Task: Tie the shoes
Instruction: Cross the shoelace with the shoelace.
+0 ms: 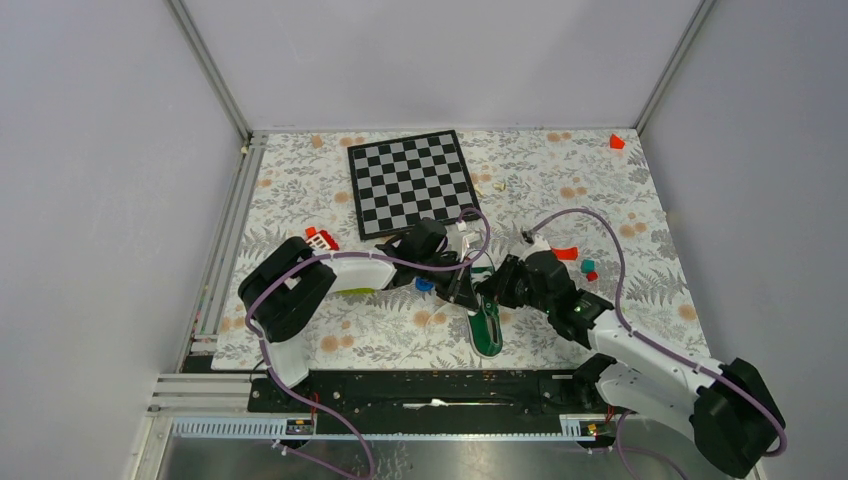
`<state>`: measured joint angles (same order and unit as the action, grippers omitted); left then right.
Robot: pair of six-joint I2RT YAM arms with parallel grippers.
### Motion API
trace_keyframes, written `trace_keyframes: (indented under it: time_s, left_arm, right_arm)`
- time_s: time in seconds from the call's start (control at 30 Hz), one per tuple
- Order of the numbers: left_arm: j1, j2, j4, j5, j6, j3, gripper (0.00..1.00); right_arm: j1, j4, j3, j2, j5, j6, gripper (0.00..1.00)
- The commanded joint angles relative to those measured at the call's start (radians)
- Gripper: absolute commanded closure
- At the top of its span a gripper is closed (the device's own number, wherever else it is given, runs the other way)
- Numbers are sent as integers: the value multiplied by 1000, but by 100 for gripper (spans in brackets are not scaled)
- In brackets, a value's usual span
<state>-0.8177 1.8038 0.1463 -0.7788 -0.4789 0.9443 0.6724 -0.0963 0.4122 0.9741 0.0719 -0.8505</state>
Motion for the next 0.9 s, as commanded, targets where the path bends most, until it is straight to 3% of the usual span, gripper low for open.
trace_keyframes:
  time_s: [0.0,0.3,0.47,0.6,0.87]
  left_arm:
    - [2,-24,41,-19,20,7,100]
    - [2,-25,35,-10,22,20,100]
    - [2,-34,26,-10,30,28,100]
    - [2,-38,21,-9,33,27,100]
    - [2,-43,21,-7,33,22,100]
  right_arm:
    - [2,90,8,-91,-49,51,81]
    - [0,175,20,-118,-86,96,81]
    - [1,164,51,-110,-49,108,65]
    - [1,121,54,-78,-27,101,60]
    - [1,38,73,-10,17,94,62]
